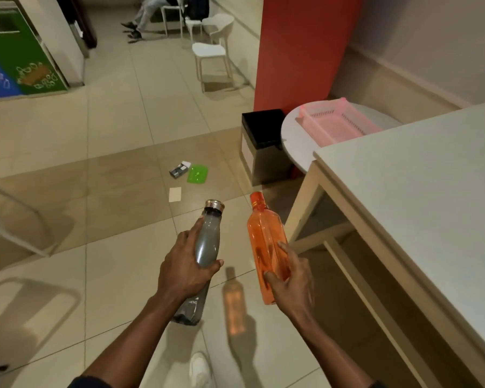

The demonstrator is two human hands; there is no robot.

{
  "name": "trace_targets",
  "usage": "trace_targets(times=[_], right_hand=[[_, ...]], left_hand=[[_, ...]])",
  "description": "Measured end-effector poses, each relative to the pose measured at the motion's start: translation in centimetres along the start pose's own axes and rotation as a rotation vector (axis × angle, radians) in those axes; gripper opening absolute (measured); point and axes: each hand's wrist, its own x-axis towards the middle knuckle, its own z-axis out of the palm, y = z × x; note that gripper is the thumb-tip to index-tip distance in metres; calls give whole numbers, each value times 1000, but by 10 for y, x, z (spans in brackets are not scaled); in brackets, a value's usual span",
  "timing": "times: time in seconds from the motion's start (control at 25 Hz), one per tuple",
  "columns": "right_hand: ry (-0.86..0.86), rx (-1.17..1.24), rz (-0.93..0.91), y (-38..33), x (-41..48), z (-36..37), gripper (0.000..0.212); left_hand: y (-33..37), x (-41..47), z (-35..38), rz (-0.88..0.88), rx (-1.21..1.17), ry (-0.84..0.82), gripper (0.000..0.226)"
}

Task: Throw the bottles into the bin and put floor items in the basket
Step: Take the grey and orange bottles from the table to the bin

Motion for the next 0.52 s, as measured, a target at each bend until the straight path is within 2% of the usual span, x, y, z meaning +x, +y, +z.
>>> trace_targets(times=[0.16, 0.28, 0.52], right_hand=[[-56, -44, 59, -14, 20, 51, 76], [-79, -79, 80, -26, 29, 83, 75], [-145, -182, 119, -31, 76, 118, 74]], left_hand=[[-59, 26, -3, -49, 12, -120, 119], [-94, 42, -3, -146, -22, -140, 126], [-134, 84, 12, -168, -38, -267, 93]])
